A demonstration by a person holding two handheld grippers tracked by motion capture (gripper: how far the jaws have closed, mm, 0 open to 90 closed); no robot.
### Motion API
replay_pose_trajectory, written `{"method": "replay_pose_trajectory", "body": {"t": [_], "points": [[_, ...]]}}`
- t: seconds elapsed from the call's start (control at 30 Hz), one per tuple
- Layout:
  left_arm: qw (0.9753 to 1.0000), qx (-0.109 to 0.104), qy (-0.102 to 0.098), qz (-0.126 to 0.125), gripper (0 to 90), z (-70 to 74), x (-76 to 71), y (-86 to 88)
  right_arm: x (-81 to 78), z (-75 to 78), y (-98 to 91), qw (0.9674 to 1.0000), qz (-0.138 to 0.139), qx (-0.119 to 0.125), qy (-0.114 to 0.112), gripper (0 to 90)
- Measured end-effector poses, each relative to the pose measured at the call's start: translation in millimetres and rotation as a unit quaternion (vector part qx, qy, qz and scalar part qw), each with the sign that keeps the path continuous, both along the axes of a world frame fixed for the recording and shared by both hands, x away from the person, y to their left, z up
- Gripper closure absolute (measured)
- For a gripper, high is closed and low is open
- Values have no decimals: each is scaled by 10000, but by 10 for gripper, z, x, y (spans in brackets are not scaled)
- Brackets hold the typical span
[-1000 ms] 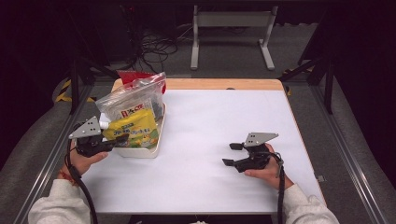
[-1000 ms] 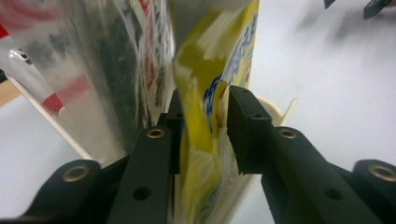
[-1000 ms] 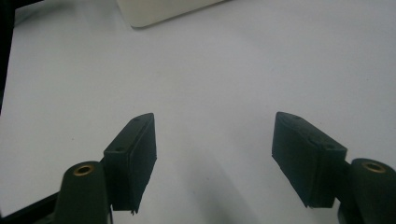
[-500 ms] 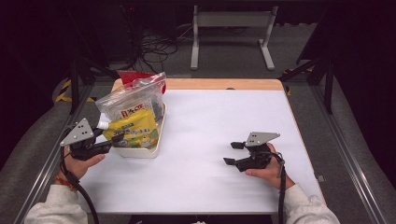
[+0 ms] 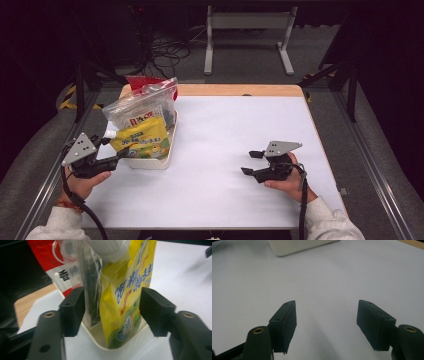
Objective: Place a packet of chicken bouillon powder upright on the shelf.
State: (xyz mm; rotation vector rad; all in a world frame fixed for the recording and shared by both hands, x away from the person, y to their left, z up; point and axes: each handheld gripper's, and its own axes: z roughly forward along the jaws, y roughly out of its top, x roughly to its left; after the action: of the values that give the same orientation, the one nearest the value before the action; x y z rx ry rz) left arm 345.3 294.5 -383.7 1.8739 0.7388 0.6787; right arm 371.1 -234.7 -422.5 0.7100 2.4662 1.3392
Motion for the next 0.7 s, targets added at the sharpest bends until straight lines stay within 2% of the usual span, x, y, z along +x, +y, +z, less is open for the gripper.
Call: {"method": "replay_pose_trajectory", "body": {"t": [0.07,0.17,0.23,0.33,0.4,0.5,0.6,0.7], "points": [[9999,44,-21,93,327,-13,-27,5,-2,7,-8,10000,-21,0,-17,324],[9998,-107,24,181,280,-37,-90,24,-3,21,-22,9999,-76,-8,-73,319],[9998,-35,5,186,272,-49,-151,19,-7,33,-30,9999,-104,-27,-112,315],[9998,-34,30,184,248,-81,-237,2,-11,43,-39,9998,-155,-38,-153,303],[9998,28,91,157,232,-116,-285,-13,-16,56,-46,9996,-186,-85,-205,293],[9997,2,219,116,205,-180,-340,-53,-30,78,-56,9992,-245,-117,-294,291],[9994,127,299,75,169,-240,-364,-118,-49,97,-70,9986,-320,-167,-399,264],[9991,164,384,39,150,-299,-373,-180,-69,91,-88,9969,-465,-354,-530,222]]}}
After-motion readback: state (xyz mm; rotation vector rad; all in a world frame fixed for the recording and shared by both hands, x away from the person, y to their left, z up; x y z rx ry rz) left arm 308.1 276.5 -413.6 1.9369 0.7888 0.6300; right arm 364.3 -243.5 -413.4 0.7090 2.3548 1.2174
